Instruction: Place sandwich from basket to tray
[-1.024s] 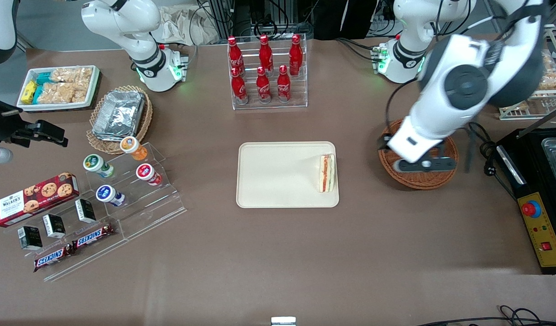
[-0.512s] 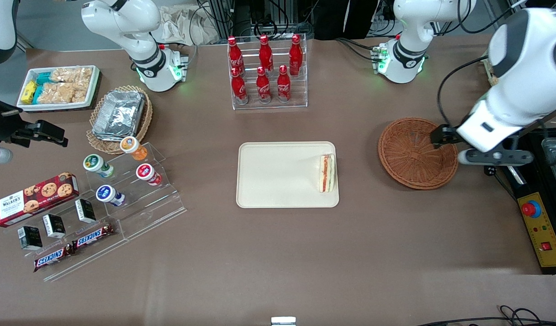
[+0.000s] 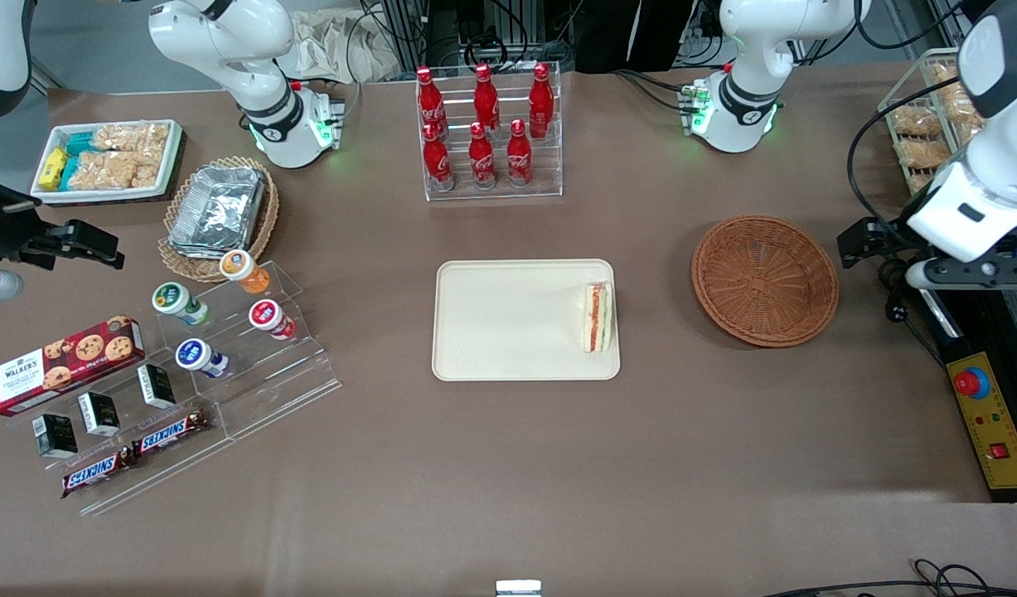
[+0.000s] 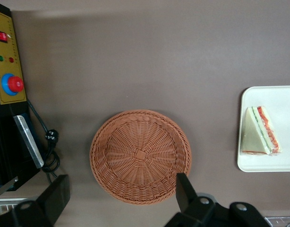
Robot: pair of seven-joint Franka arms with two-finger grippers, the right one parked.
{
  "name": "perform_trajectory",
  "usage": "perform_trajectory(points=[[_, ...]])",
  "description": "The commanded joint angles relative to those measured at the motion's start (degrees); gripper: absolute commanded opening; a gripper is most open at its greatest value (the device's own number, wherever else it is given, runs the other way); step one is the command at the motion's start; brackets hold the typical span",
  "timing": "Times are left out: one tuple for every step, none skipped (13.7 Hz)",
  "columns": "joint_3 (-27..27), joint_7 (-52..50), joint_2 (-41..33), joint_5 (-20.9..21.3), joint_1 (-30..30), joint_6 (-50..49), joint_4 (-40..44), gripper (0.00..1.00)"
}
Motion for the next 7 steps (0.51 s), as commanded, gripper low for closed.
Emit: perform_trajectory(points=[[1.0,1.3,-0.6,-0.9,0.6,-0.4,0.6,1.00],[1.2,1.3,-0.6,-0.9,0.6,-0.4,0.6,1.00],[1.3,1.5,-0.6,-0.9,0.6,-0.4,0.6,1.00],[1.5,2.5,-0.6,-1.1,0.6,-0.8,0.6,1.00],[2.4,4.6,-0.6,-1.2,0.6,-0.9,0.6,1.00],[2.9,6.1,-0.6,-1.6,0.6,-0.9,0.6,1.00],[2.9,6.2,-0.6,-2.1,0.6,-0.9,0.6,1.00]])
